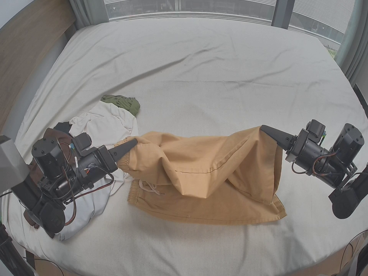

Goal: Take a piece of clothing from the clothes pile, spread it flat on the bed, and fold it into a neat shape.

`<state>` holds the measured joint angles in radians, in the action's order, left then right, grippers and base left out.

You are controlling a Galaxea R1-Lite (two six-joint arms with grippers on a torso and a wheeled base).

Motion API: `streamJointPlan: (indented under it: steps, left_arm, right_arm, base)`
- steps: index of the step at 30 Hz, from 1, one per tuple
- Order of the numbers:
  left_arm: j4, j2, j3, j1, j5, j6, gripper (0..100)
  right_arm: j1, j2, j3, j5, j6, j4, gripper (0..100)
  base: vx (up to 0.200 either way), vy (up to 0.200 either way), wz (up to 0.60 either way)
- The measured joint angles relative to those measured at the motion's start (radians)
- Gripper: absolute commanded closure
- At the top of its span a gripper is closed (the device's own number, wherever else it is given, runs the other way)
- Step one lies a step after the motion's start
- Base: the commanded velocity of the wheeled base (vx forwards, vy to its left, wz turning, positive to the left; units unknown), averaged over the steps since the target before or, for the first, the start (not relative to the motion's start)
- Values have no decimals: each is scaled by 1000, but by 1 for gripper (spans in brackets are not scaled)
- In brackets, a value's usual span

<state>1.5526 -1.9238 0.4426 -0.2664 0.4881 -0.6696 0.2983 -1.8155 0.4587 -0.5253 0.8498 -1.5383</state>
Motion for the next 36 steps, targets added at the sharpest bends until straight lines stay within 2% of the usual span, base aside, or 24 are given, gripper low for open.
streamJointPlan:
  steps: [13,29,36]
  left_arm:
    - [0,-13,31,58,1,-4,100]
    - [0,0,44,92,3,-6,100]
    - [0,13,45,105,6,-4,100]
  right_arm:
    - [-78,-8,33,-26,1,0,100]
    - [-148,-23,64,-31,1,-1,100]
    - [-181,-21,74,-63,3,-1,100]
  base:
    - [0,0,0]
    - [0,0,0]
    - [0,0,0]
